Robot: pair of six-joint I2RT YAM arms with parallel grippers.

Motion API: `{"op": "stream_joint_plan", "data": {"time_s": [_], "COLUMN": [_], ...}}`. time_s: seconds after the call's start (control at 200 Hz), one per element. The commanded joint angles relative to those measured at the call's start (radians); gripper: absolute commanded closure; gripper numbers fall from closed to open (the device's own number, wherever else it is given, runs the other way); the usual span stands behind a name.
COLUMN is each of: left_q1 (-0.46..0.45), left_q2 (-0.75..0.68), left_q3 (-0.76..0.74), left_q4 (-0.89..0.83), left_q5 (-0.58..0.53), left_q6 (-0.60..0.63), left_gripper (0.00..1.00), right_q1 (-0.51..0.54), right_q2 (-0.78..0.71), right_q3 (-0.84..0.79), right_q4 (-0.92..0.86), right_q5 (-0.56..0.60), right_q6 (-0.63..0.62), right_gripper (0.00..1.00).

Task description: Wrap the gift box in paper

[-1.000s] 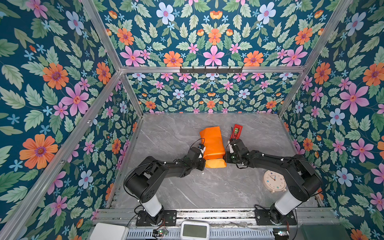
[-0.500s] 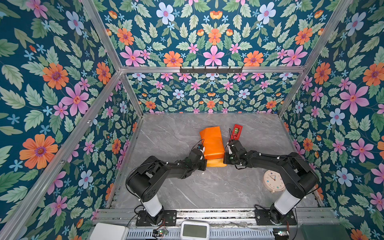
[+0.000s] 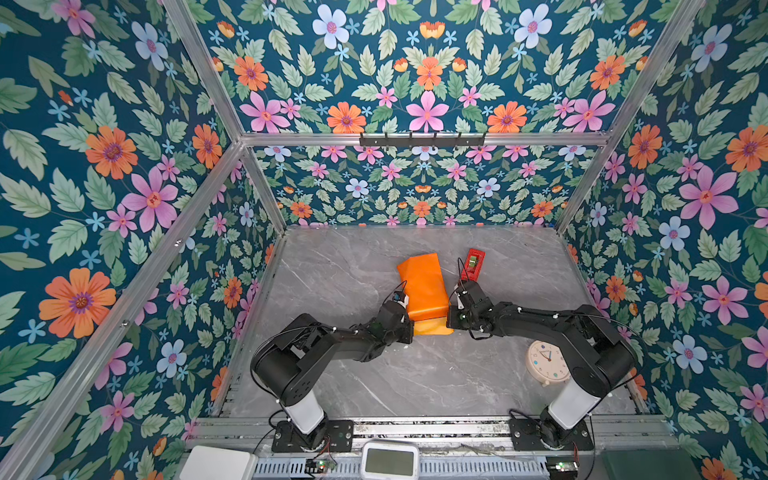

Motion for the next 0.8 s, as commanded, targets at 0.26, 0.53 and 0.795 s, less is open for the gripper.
{"op": "stream_joint_plan", "data": {"time_s": [0.26,0.53,0.795], "left_q1": [0.0,-0.005,-0.003], "left_q2": [-0.265,-0.334,-0.135], "left_q3": [-0.045,-0.017,0.178], "left_q4": [-0.169,-0.055,-0.15], "left_q5": [-0.04,0.01,0.048], "left_q6": [0.202,0.657,1.017], "left_gripper": [0.2,0.16,0.05], "right_q1": [-0.001,0.0,-0.001], "right_q2": [-0.022,-0.015,-0.021], "right_q3": [0.001,-0.002,-0.004], "right_q4": [-0.042,-0.029,-0.035], "right_q5": [0.025,0.011,0.007], "right_q6": [-0.025,-0.029,-0.039], "right_gripper": [1.0,1.0,1.0]}}
